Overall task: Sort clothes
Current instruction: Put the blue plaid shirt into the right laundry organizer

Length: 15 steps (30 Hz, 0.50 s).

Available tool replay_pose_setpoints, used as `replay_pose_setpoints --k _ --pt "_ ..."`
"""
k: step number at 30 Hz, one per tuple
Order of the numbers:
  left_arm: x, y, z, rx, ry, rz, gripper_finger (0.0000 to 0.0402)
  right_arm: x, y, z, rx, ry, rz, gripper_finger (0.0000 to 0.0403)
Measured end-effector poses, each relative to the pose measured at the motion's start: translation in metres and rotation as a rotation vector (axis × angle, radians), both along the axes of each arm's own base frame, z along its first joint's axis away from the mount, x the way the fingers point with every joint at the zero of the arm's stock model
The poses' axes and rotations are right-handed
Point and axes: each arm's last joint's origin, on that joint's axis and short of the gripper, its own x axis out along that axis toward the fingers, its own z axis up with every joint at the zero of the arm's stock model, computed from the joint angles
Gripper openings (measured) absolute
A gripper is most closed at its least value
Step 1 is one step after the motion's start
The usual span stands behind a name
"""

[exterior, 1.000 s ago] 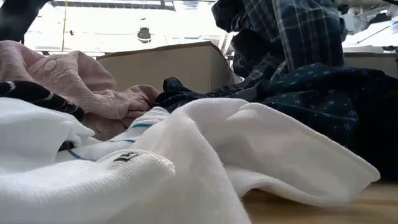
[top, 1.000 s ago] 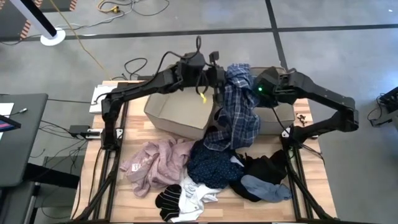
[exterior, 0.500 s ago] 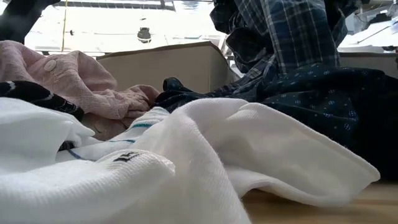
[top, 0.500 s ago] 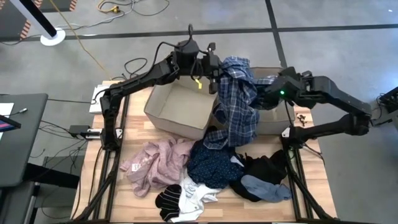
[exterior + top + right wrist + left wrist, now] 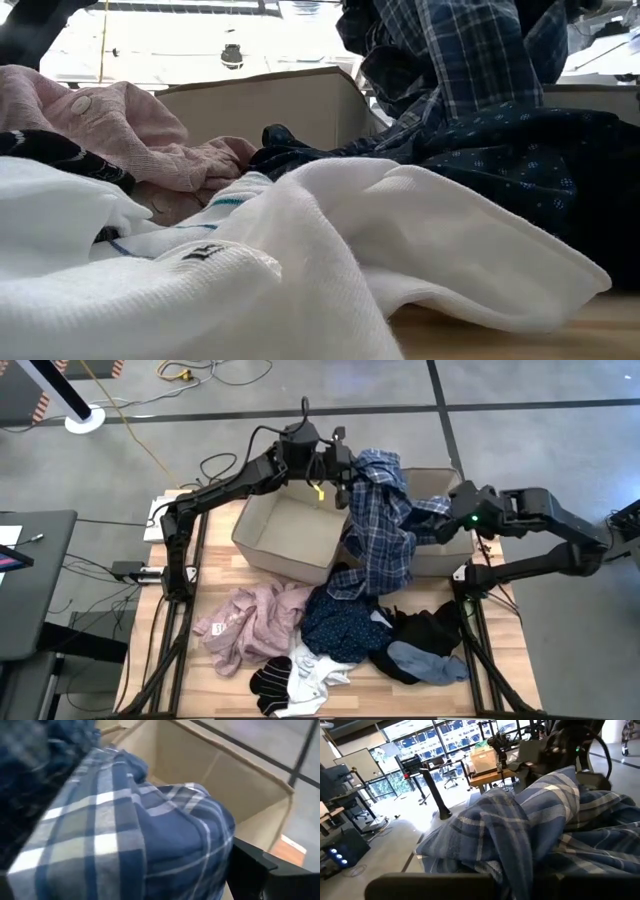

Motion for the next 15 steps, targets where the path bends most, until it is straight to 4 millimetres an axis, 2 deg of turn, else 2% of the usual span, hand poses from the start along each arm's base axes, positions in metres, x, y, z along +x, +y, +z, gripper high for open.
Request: replay_pose_setpoints --k 4,8,10,12,15 --pt "0.0 0.0 0.0 -0.001 -0.001 0.0 0.0 -0.016 -0.002 0.0 -0.072 0.037 -0.148 0.0276" --pt "0.005 0.002 -0.005 -0.017 0.003 0.0 0.0 -0.017 -0.005 -0.002 -0.116 0.041 -0.176 0.0276" --pt "0.009 0.003 -0.011 -0.03 0.02 0.0 0.0 -0.007 -0.005 -0.003 -0.079 -0.002 -0.119 0.0276" --pt "0.014 0.005 -0.016 -0.028 0.02 -0.003 0.0 0.002 -0.003 -0.001 -0.02 -0.064 0.018 0.0276" --pt "0.021 0.008 -0.027 -0.04 0.037 -0.002 0.0 0.01 -0.003 0.005 -0.028 -0.154 0.088 0.0276"
